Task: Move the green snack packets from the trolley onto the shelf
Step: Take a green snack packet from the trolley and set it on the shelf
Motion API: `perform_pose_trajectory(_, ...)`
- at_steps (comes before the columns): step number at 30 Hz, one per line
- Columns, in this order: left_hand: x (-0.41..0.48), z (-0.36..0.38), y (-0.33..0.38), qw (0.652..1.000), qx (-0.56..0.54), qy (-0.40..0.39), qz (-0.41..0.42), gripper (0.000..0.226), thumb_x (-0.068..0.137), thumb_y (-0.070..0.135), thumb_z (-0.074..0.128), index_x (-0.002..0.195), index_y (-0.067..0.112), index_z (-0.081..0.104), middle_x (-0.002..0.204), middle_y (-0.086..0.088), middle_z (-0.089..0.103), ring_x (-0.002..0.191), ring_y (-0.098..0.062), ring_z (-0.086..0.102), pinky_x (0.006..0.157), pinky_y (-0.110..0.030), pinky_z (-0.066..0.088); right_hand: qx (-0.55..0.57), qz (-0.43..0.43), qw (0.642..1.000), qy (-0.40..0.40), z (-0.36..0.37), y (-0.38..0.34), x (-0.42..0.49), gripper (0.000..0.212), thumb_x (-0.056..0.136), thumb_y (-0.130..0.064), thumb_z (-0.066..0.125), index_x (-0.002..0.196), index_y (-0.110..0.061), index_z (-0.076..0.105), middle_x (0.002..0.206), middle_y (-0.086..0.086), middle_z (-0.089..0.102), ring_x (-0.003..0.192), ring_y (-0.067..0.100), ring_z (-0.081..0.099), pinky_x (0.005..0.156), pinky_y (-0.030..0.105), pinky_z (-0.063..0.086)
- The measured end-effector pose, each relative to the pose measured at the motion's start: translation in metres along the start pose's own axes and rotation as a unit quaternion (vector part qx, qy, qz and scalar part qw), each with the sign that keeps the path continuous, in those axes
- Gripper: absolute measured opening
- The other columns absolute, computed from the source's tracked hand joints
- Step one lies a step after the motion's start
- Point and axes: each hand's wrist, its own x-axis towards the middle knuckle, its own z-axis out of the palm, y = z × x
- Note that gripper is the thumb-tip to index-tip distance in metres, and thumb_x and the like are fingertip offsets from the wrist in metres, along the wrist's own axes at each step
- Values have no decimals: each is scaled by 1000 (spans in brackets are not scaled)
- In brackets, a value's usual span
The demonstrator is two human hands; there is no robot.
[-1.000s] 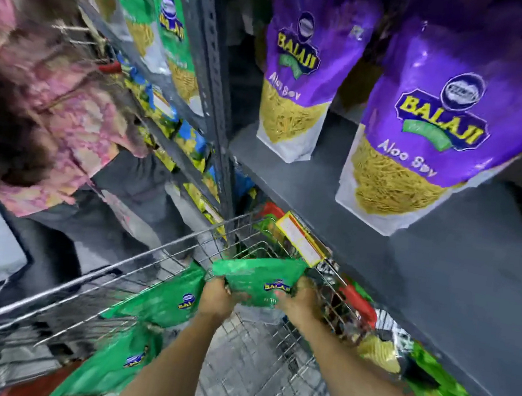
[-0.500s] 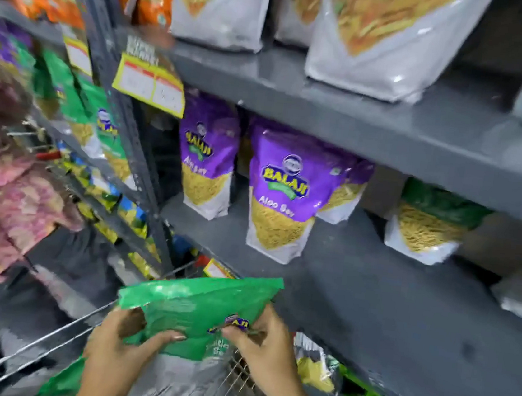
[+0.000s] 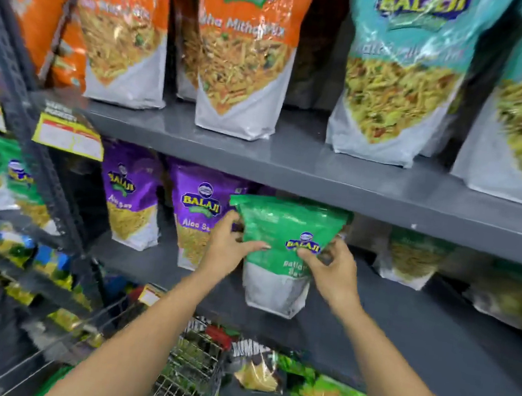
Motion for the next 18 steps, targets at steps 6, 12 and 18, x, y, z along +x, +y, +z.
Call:
perform_pose_trajectory(6, 38, 28, -13, 1000, 5, -21, -2, 49, 56, 4, 88, 83, 22, 51, 83, 4, 66, 61, 6, 65, 63, -17, 57, -11, 11, 1000, -4, 4, 9, 34, 31, 70, -20, 79, 92, -24, 58, 86, 1, 69, 78, 24, 66, 75, 39, 55)
perform_pose_trajectory(12, 28, 46, -25, 999, -13, 2, -52, 55, 69, 16, 82, 114, 7, 51, 110, -10, 66, 95, -17, 68, 77, -25, 56, 65, 45, 997, -22, 10, 26, 37, 32, 80, -34, 70, 107, -22, 56, 100, -5, 68, 86, -4, 63, 80, 16, 51)
perform_pose_trajectory(18, -36, 88, -46, 968, -128, 61, -208, 64, 93, 43, 46, 143, 6, 30, 151, -13, 37, 138, -25, 38, 116, -37, 28, 176, 207, 956, -113, 14, 54, 27, 74, 89, -66, 8, 122, -20, 56, 121, 0, 63, 110, 13, 58, 97, 29, 39)
